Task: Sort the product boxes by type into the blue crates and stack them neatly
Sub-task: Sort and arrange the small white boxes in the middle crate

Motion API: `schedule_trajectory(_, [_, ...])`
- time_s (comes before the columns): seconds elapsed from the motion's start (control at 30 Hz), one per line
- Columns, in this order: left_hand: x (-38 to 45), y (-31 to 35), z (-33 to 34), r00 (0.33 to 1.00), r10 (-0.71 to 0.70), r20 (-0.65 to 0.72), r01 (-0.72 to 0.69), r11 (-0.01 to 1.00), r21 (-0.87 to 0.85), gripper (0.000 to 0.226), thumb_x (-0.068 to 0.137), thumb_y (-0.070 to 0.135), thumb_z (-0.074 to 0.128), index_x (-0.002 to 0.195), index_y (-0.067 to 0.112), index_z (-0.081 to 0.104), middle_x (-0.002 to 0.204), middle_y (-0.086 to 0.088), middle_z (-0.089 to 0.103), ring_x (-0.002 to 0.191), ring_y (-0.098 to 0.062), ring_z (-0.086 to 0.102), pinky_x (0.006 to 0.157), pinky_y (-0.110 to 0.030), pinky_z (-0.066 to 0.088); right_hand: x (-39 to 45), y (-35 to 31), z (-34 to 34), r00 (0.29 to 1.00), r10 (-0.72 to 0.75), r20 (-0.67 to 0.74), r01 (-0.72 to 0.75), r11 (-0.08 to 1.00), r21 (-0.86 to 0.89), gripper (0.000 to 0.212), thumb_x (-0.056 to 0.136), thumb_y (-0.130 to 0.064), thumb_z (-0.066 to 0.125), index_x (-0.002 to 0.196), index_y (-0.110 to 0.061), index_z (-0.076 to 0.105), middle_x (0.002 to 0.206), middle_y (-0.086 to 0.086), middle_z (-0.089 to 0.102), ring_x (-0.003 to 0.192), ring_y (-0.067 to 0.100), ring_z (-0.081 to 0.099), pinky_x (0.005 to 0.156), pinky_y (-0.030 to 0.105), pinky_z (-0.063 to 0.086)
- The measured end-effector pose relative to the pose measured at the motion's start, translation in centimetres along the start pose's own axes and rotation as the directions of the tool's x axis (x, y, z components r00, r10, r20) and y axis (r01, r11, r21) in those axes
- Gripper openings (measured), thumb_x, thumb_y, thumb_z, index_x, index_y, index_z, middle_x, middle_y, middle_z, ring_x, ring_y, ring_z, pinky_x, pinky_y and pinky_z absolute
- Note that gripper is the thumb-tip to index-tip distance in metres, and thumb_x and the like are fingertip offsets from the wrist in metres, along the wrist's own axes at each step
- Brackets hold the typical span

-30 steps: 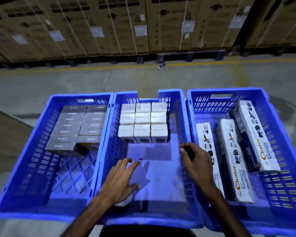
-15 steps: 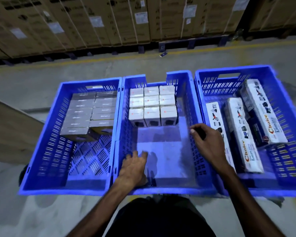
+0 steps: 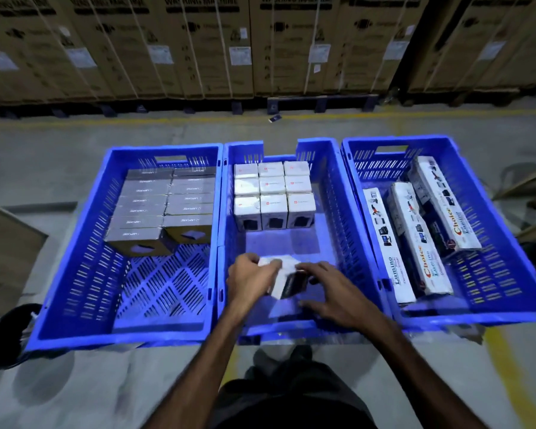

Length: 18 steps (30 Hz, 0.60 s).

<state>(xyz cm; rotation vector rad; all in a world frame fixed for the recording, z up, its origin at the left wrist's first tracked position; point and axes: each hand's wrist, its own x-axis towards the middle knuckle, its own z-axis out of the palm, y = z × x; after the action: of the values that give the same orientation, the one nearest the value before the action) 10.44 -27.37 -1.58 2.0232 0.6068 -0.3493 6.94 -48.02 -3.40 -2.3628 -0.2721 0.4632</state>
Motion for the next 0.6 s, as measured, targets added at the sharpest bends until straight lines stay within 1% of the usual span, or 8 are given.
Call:
schedule_trajectory(0.07, [0.1, 0.3, 0.0, 0.994, -0.088, 0.070, 0.102, 0.966, -0.236, 0.039, 0.074, 0.043, 0.083, 0.083, 0.007, 0.071, 0.085, -0.011, 0.077, 0.073, -0.023, 0.075, 0.054, -0.042, 0.064, 0.1, -0.6, 0.6, 0.999, -0.015, -0.044, 0.007, 0.983, -0.186, 0.083, 0.084, -0.049, 0.077, 0.154, -0.040, 0.032, 0.144, -0.005, 0.039, 0.121, 0.023, 0.057, 0.080, 0.037, 0.050])
schedule_trajectory(0.13, [-0.1, 0.1, 0.0, 0.972, -0.127, 0.200, 0.195, 0.908, -0.371, 0.033, 0.084, 0.035, 0.082, 0.090, 0.005, 0.071, 0.083, -0.011, 0.076, 0.070, -0.022, 0.074, 0.055, -0.036, 0.061, 0.3, -1.8, 0.7, 0.983, -0.063, -0.174, 0.006, 0.950, -0.311, 0.077, 0.085, -0.044, 0.078, 0.150, -0.041, 0.036, 0.143, -0.004, 0.036, 0.119, 0.026, 0.056, 0.071, 0.035, 0.046])
schedule_trajectory(0.2, [-0.5, 0.3, -0.3, 0.938, -0.130, 0.322, 0.264, 0.870, -0.417, 0.035, 0.091, 0.038, 0.077, 0.100, 0.005, 0.074, 0.077, -0.008, 0.074, 0.068, -0.024, 0.073, 0.057, -0.034, 0.060, 1.0, -2.3, 0.4, 0.967, -0.095, -0.236, 0.021, 0.955, -0.297, 0.067, 0.086, -0.040, 0.079, 0.143, -0.039, 0.044, 0.138, -0.003, 0.040, 0.117, 0.027, 0.056, 0.069, 0.039, 0.053])
schedule_trajectory(0.3, [-0.3, 0.5, -1.1, 0.910, -0.103, 0.401, 0.292, 0.846, -0.445, 0.043, 0.099, 0.049, 0.064, 0.112, 0.009, 0.070, 0.084, -0.012, 0.069, 0.052, -0.028, 0.065, 0.044, -0.027, 0.052, 2.2, -1.4, -1.0, 0.980, -0.095, -0.175, 0.072, 0.988, -0.134, 0.064, 0.084, -0.044, 0.079, 0.140, -0.034, 0.050, 0.130, -0.003, 0.048, 0.113, 0.025, 0.060, 0.082, 0.046, 0.057])
schedule_trajectory(0.37, [-0.1, 0.6, -1.8, 0.924, -0.043, 0.380, 0.202, 0.899, -0.388, 0.049, 0.101, 0.057, 0.057, 0.117, 0.011, 0.066, 0.093, -0.014, 0.067, 0.046, -0.027, 0.061, 0.041, -0.024, 0.045, 3.3, -1.1, -2.6, 0.989, -0.081, -0.123, 0.095, 0.989, 0.116, 0.063, 0.086, -0.040, 0.080, 0.142, -0.028, 0.053, 0.124, -0.002, 0.057, 0.109, 0.015, 0.065, 0.086, 0.031, 0.056])
schedule_trajectory(0.43, [0.2, 0.6, -2.2, 0.954, 0.067, 0.293, 0.021, 0.957, -0.289, 0.045, 0.100, 0.060, 0.058, 0.115, 0.018, 0.066, 0.102, -0.010, 0.069, 0.050, -0.026, 0.061, 0.045, -0.027, 0.044, 4.1, -1.4, -4.3, 0.999, -0.042, 0.017, 0.034, 0.942, 0.334, 0.054, 0.094, -0.017, 0.077, 0.142, -0.017, 0.053, 0.113, -0.005, 0.065, 0.087, -0.006, 0.067, 0.072, 0.011, 0.049])
schedule_trajectory(0.5, [0.7, 1.1, -2.7, 0.958, 0.212, 0.194, -0.176, 0.967, -0.187, 0.038, 0.097, 0.056, 0.066, 0.117, 0.024, 0.065, 0.108, -0.007, 0.069, 0.059, -0.024, 0.065, 0.048, -0.031, 0.047, 5.1, -1.4, -5.5, 0.987, -0.043, 0.154, -0.017, 0.930, 0.366, 0.049, 0.096, -0.010, 0.073, 0.140, -0.017, 0.054, 0.108, -0.007, 0.068, 0.069, -0.007, 0.061, 0.064, 0.013, 0.046])
schedule_trajectory(0.6, [2.0, 2.2, -3.4, 0.913, 0.356, 0.199, -0.362, 0.932, -0.007, 0.058, 0.082, 0.055, 0.082, 0.131, 0.032, 0.063, 0.112, 0.005, 0.068, 0.087, -0.016, 0.070, 0.066, -0.031, 0.056, 6.7, -1.2, -6.5, 0.959, -0.054, 0.279, -0.043, 0.942, 0.332, 0.042, 0.096, -0.013, 0.073, 0.133, -0.027, 0.059, 0.105, -0.006, 0.070, 0.074, 0.007, 0.059, 0.061, 0.020, 0.045])
